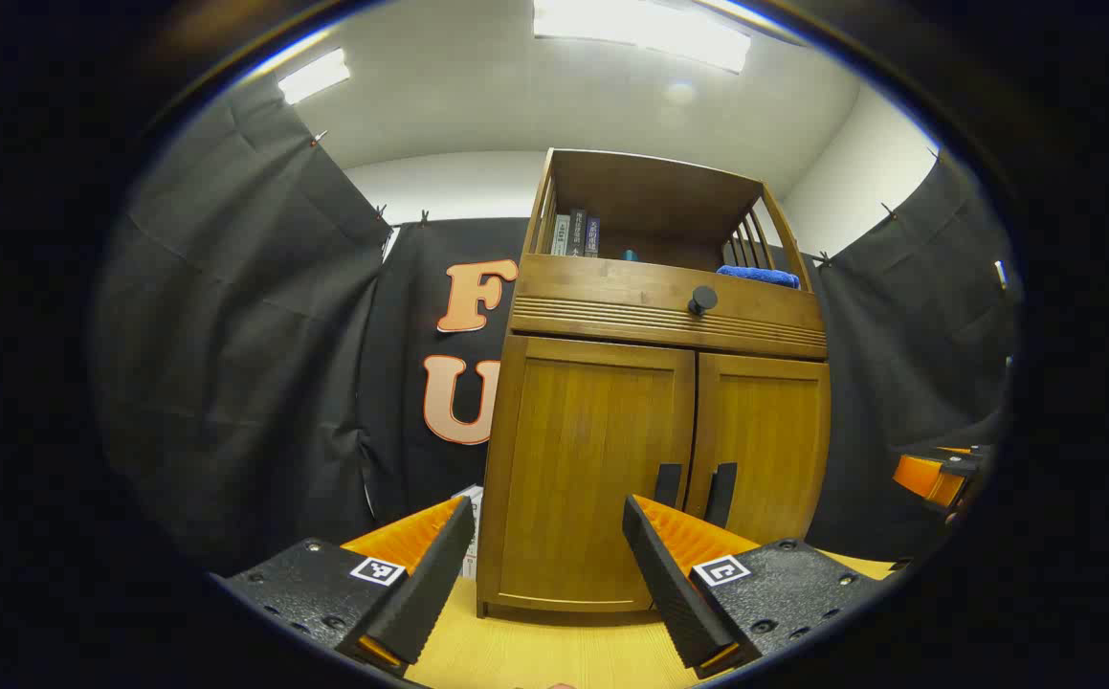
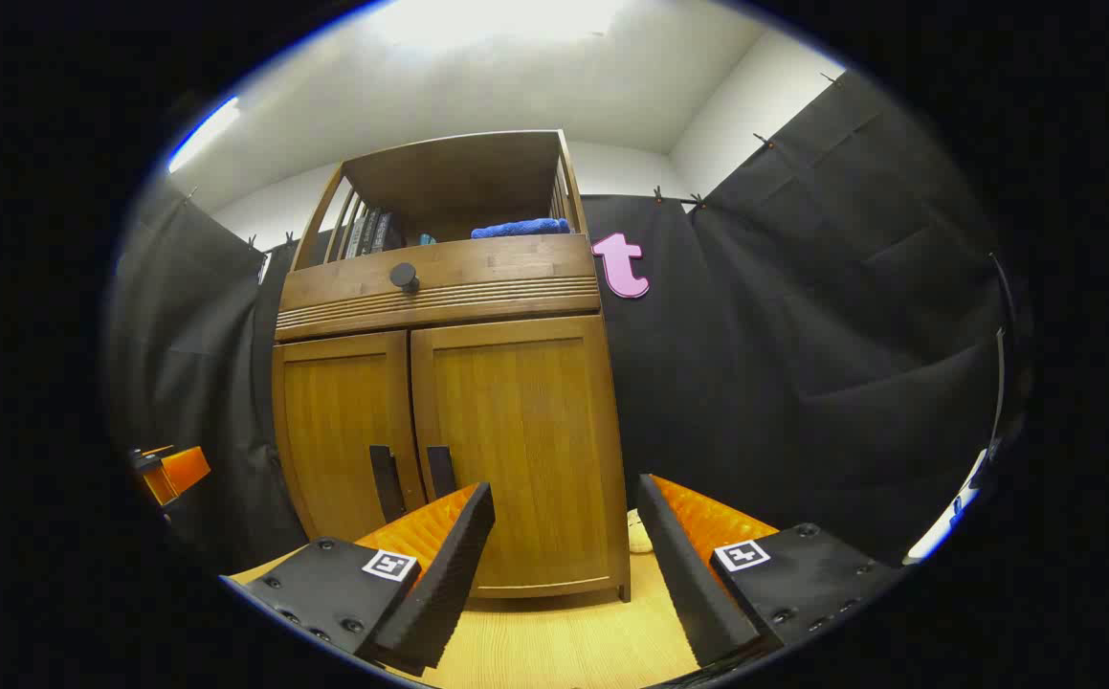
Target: Open the right door of the double-door shoe cabinet with the right hand, and open the left door with the left hand.
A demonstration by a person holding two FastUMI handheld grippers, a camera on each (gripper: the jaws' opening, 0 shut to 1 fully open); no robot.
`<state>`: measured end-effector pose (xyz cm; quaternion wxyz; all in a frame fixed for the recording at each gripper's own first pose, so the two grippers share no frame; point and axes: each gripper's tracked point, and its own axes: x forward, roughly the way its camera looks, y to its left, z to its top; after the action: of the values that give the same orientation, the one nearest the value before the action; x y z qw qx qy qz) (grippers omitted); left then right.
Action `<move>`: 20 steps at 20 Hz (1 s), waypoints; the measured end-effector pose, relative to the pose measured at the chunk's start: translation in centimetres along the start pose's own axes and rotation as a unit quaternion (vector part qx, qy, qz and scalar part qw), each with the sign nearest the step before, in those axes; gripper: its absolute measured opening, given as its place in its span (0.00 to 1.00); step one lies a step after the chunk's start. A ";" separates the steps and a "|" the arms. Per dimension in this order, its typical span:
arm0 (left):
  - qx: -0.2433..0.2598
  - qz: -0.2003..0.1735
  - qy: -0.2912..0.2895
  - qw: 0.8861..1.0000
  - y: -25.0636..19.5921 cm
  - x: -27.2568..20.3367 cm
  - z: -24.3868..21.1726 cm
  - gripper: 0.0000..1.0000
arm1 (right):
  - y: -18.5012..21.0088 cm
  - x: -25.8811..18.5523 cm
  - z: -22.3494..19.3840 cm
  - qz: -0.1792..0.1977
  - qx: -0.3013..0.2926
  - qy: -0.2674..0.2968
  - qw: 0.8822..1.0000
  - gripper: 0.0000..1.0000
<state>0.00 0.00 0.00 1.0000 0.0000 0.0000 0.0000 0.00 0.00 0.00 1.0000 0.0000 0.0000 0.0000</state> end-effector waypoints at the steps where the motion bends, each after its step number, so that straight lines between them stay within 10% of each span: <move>1: 0.000 0.001 0.001 1.000 0.1 0.0 0.0 0.91 | 0.0 0.0 0.0 0.000 0.001 0.001 1.000 0.98; 20: -0.003 0.009 -0.002 1.000 1.2 -0.2 0.3 0.91 | 0.2 -0.2 -0.2 -0.010 -0.002 0.000 1.000 0.98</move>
<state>-0.15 1.19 0.29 1.0000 -0.0034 -0.0022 0.0086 -0.15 0.20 -0.23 0.9999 -0.0018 0.0001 -0.0104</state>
